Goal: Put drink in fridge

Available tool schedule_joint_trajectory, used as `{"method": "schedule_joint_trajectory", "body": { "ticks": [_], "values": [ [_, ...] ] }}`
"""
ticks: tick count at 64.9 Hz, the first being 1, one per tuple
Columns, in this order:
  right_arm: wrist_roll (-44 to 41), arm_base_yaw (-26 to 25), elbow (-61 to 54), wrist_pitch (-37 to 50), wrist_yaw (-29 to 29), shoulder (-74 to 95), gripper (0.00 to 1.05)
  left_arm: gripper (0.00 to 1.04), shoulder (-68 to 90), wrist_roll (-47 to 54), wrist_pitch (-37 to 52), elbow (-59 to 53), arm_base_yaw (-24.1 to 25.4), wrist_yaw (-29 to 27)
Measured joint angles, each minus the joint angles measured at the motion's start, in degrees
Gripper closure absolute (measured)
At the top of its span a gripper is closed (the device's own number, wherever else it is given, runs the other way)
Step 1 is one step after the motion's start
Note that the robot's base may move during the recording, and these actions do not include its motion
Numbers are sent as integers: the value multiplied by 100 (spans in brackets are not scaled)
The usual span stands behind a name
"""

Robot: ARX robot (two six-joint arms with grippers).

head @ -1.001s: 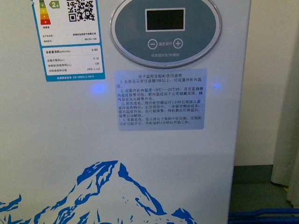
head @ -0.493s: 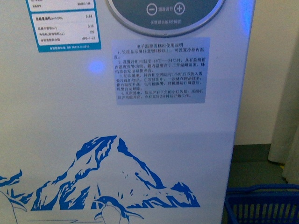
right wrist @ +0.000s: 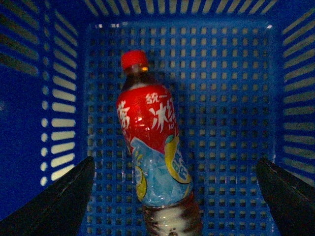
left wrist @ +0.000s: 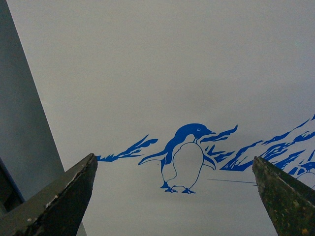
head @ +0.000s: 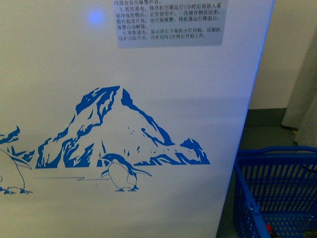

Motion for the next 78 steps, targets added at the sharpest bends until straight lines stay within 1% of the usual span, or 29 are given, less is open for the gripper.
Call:
{"method": "schedule_joint_trajectory", "body": {
  "ticks": [6,16,28,42,49,69,72,77,78],
  "values": [
    [-138,173,409,83,-107,750,7,8,0,0,0,0,0,-2],
    [-382,367,1071,111,-39,1526,7,8,0,0,0,0,0,-2],
    [-529,385,1615,44,199,2009,7,8,0,2,0,0,0,-2],
    [-662,396,2098,-127,238,2463,7,8,0,2,0,0,0,-2],
    [-697,396,2380,-289,378,2715,7,8,0,2,0,0,0,-2],
    [-809,382,2771,-575,525,3040,7,8,0,2,0,0,0,-2],
    [-820,380,2780,-579,522,3040,10,8,0,0,0,0,0,-2],
    [-826,380,2780,-579,503,3040,18,8,0,0,0,0,0,-2],
    [-826,380,2780,-579,494,3040,21,8,0,2,0,0,0,-2]
  ]
}}
